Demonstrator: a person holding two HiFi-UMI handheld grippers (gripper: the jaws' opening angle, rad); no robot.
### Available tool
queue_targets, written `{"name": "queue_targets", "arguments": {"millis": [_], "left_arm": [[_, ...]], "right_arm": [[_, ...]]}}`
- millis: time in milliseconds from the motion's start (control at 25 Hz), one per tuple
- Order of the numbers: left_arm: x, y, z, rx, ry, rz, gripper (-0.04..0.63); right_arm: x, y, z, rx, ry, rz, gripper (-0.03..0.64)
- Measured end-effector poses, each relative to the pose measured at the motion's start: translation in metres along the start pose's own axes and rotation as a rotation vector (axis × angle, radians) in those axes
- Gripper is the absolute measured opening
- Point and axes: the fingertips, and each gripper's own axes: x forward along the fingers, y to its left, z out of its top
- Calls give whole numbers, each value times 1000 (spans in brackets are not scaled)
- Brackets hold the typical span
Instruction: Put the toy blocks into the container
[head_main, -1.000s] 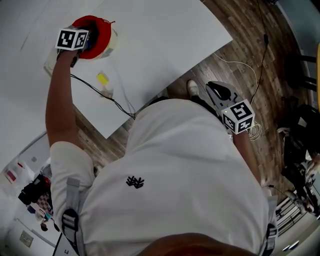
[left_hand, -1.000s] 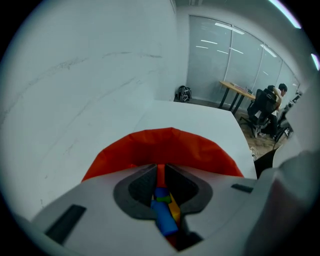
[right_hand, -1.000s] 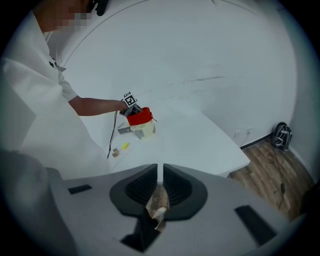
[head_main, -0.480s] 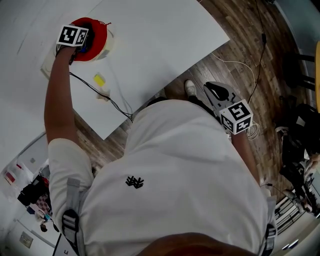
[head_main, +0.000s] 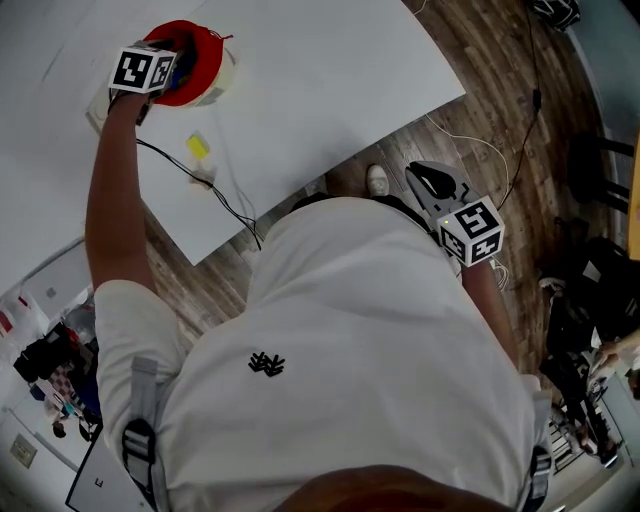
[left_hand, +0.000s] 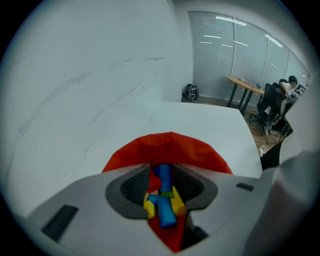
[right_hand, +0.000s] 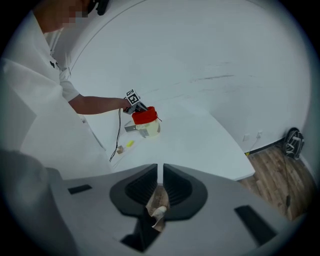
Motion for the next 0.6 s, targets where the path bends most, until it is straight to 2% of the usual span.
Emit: {"name": "queue_targets", "arguments": {"millis": [280,600], "left_arm": [[-45,-19,-4,-66,-86,45,146],[-96,-62,-20,-183,-198,109,130]], "right_arm": [[4,-7,8,-80,-1,85,35],[8,-16,10,-158,-1,173,35]]}}
